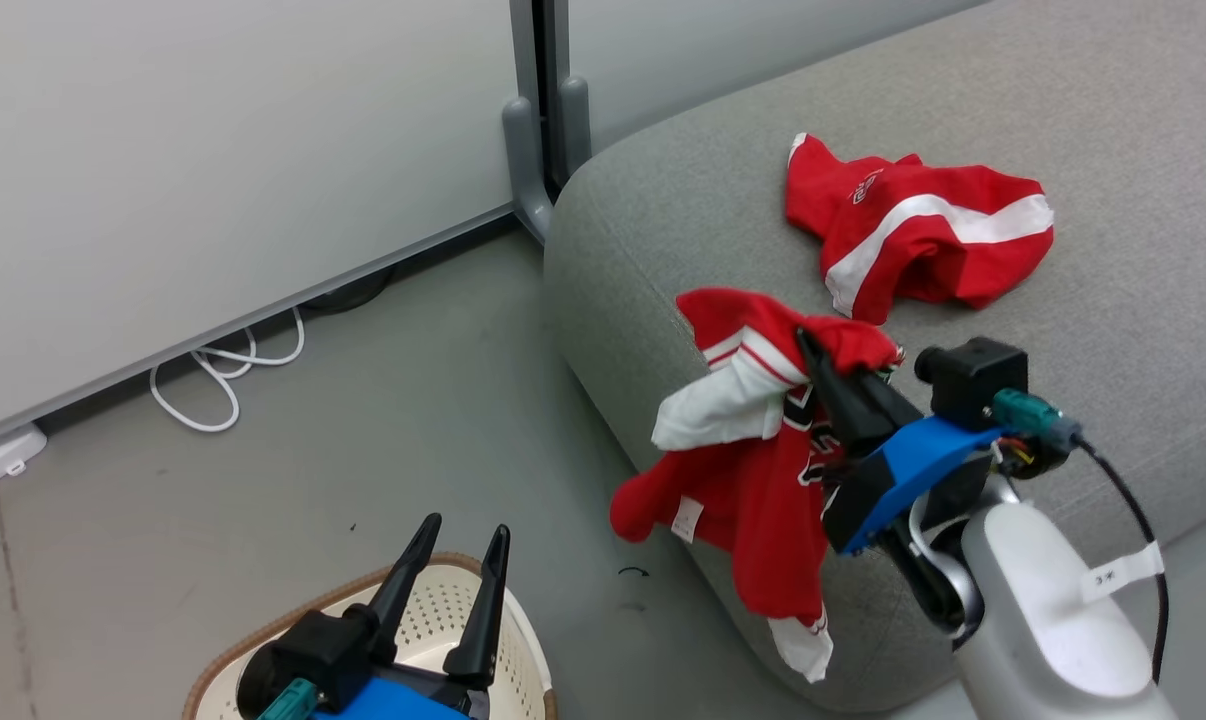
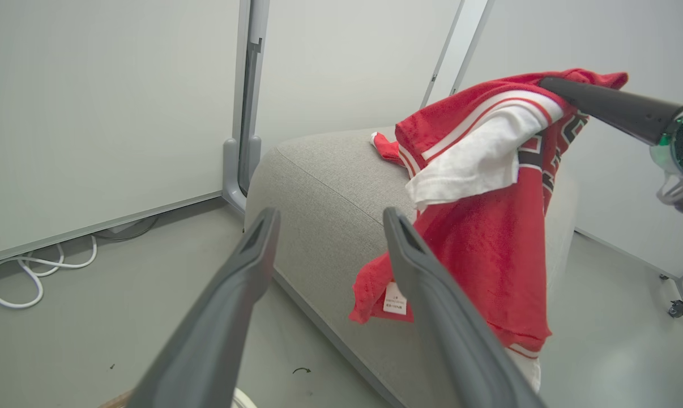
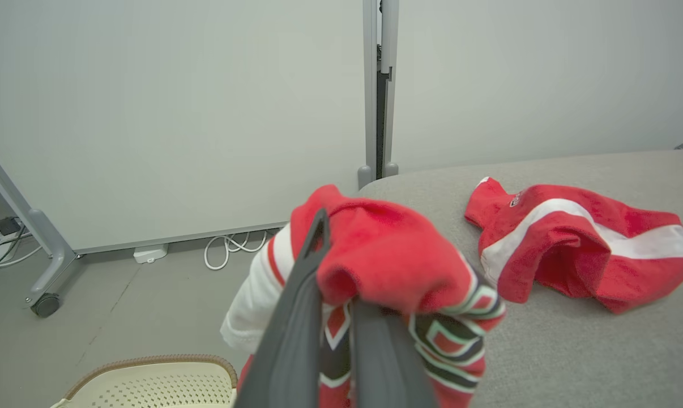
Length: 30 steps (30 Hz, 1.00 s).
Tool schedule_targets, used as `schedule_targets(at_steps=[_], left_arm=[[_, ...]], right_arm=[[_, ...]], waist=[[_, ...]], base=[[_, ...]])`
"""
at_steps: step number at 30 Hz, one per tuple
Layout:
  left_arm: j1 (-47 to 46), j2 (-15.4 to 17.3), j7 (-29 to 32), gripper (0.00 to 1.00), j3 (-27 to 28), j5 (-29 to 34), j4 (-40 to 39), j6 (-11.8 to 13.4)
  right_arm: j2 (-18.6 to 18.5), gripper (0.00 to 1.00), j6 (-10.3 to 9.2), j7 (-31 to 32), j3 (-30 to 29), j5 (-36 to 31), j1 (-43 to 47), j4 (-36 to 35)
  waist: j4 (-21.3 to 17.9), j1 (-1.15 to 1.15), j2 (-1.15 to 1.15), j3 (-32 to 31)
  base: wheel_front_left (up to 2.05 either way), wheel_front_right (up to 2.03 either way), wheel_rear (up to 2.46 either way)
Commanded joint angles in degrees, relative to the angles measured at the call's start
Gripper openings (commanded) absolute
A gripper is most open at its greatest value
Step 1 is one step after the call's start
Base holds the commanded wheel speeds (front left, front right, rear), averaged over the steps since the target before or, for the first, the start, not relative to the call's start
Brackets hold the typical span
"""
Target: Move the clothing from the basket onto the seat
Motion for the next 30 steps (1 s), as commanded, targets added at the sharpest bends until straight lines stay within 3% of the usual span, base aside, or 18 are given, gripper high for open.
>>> schedule_targets(at_steps=[1,10,19,26,30], left_arm=[[-1.10,0.68,-0.15,1.00,-0.22,0.40,-0.56,-0.12],[-5.34,3.56,-0.15,1.00,-0.64,2.31,-4.18,-0.12],[-10.84,6.05,-0.15,1.00,-1.55,3.67,-9.05,-0.13],[-13.87,7.97,-0.15,1.00,-1.47,4.68,-13.16,-0.13],[-14.62,8.53,-0.15,1.00,-0.89,4.98,-14.68,-0.13]], right_arm=[[0.29,0.00,0.03,-0.57,-1.51,0.03,-2.42,0.24],[-3.42,0.00,0.03,0.28,-14.02,0.73,-19.09,0.89],[-13.30,0.00,0.03,1.15,-27.50,-3.30,-36.41,1.73],[-16.86,0.00,0.03,-0.45,-36.12,-9.88,-40.69,6.41],[-16.46,0.00,0.02,-1.40,-38.43,-11.67,-38.86,9.63]], waist=[[0.68,0.00,0.00,1.51],[3.61,0.00,0.00,11.78],[7.54,0.00,0.00,23.56],[9.20,0.00,0.00,30.88],[9.62,0.00,0.00,33.08]], base=[[0.00,0.00,0.00],[0.00,0.00,0.00],[0.00,0.00,0.00],[0.00,0.00,0.00],[0.00,0.00,0.00]])
